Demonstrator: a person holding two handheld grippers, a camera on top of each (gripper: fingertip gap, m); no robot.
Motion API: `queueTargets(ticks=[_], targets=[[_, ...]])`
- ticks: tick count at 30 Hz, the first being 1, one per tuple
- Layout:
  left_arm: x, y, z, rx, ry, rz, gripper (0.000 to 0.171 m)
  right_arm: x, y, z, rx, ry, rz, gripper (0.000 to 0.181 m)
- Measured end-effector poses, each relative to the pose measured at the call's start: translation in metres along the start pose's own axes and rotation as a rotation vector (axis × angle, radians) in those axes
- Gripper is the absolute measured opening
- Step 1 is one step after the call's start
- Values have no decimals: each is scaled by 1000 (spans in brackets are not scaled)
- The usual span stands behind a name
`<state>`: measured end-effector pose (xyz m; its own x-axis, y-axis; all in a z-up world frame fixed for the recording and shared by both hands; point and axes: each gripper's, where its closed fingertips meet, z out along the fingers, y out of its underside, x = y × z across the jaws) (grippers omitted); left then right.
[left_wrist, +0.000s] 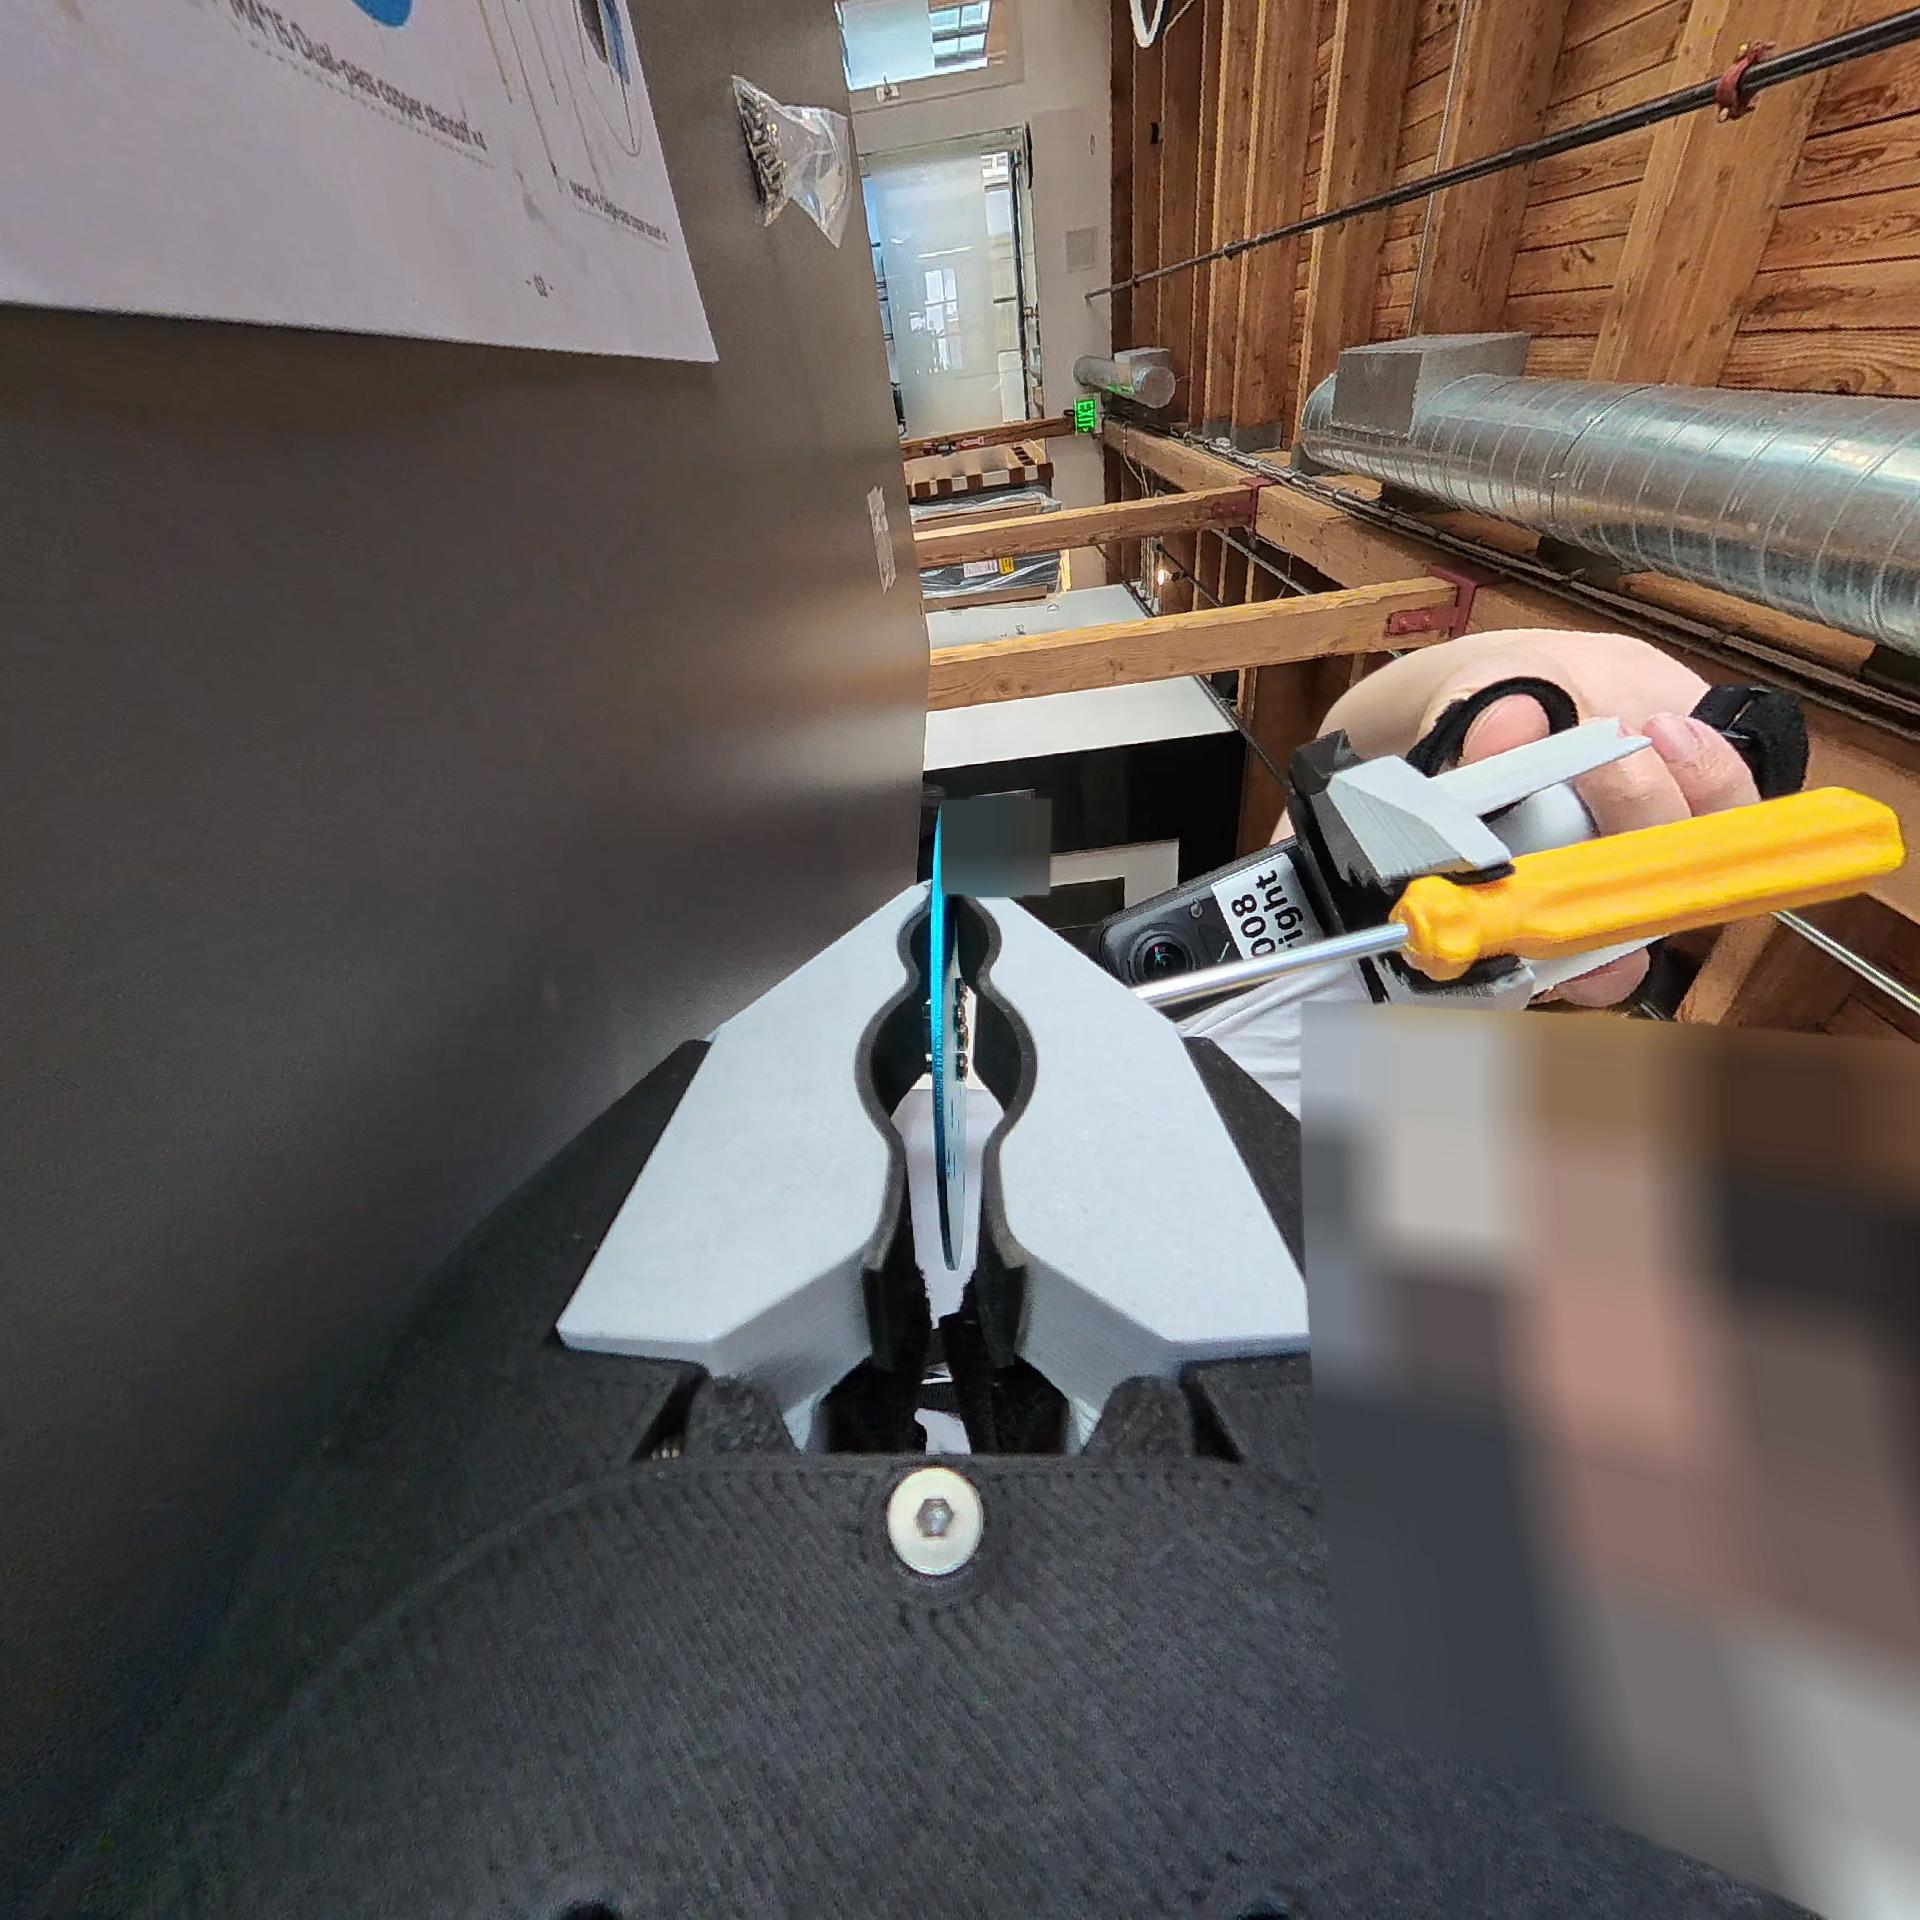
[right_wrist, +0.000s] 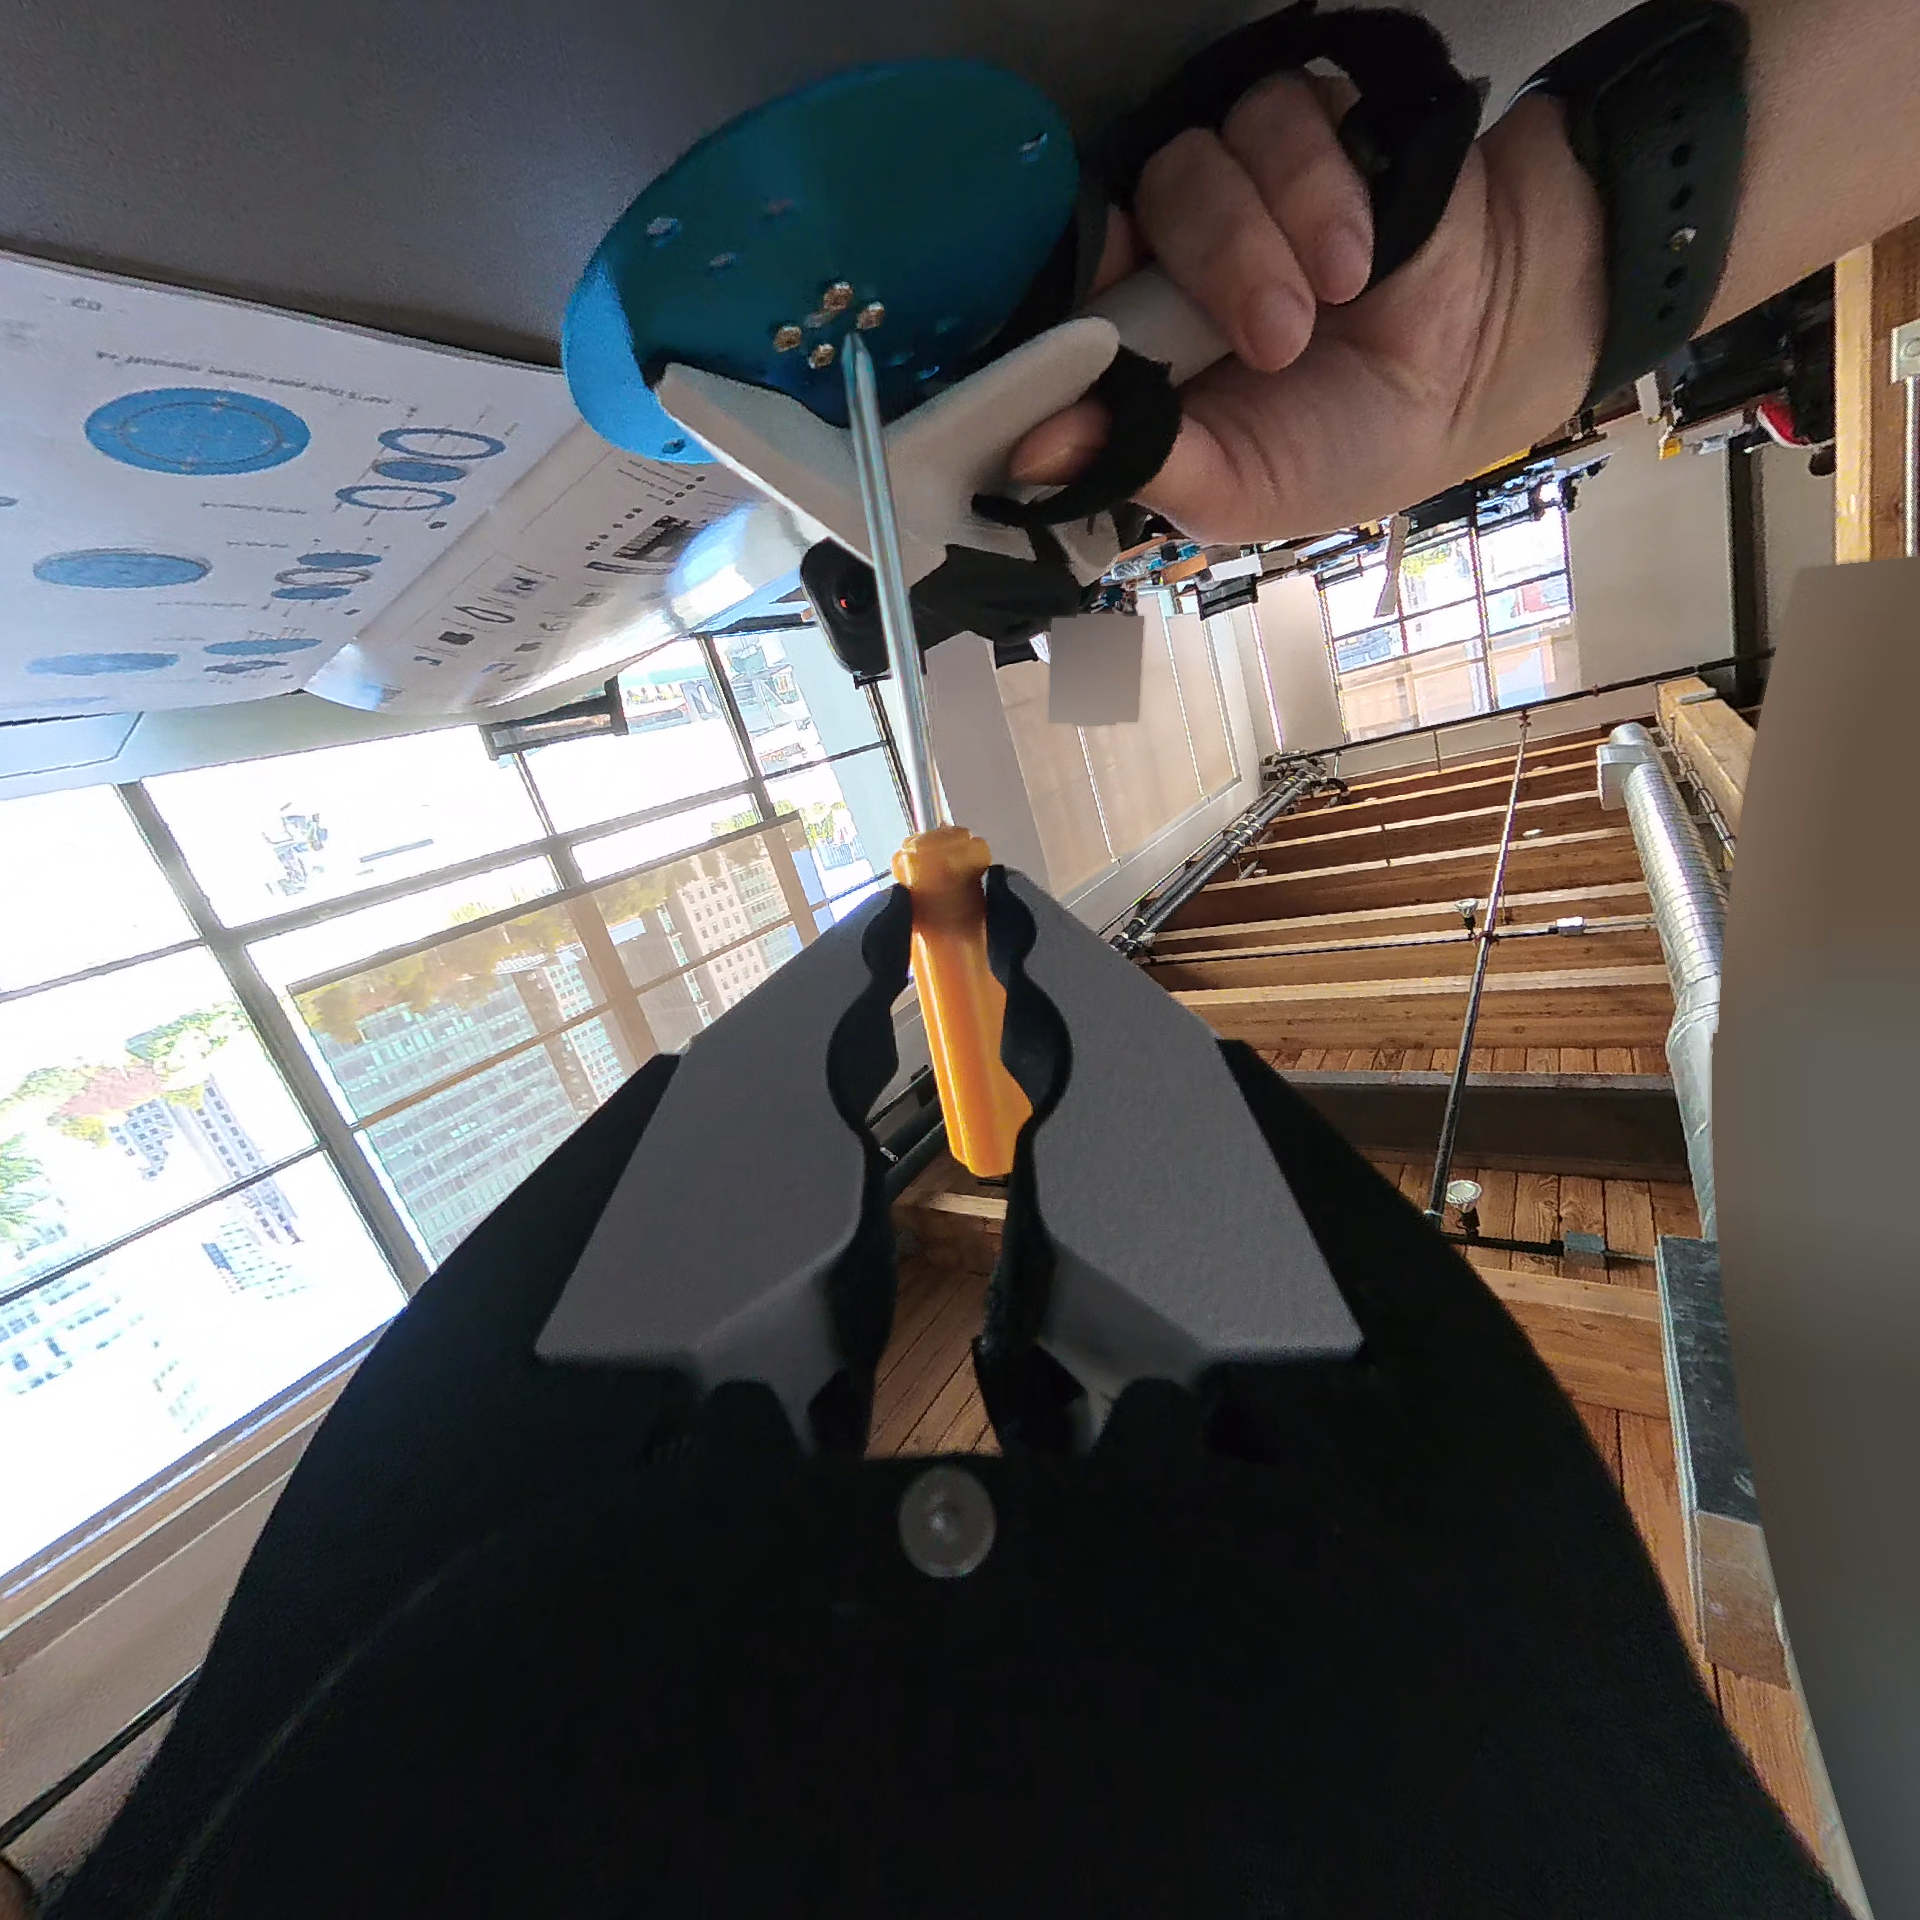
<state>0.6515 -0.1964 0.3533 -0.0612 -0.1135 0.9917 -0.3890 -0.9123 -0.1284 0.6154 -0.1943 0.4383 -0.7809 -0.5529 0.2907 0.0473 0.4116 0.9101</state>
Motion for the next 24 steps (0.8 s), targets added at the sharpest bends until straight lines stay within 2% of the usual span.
queueTargets(ticks=[24], targets=[[2,5,5,-28,3,8,0,3,-6,-1,11,-8,-35,14]])
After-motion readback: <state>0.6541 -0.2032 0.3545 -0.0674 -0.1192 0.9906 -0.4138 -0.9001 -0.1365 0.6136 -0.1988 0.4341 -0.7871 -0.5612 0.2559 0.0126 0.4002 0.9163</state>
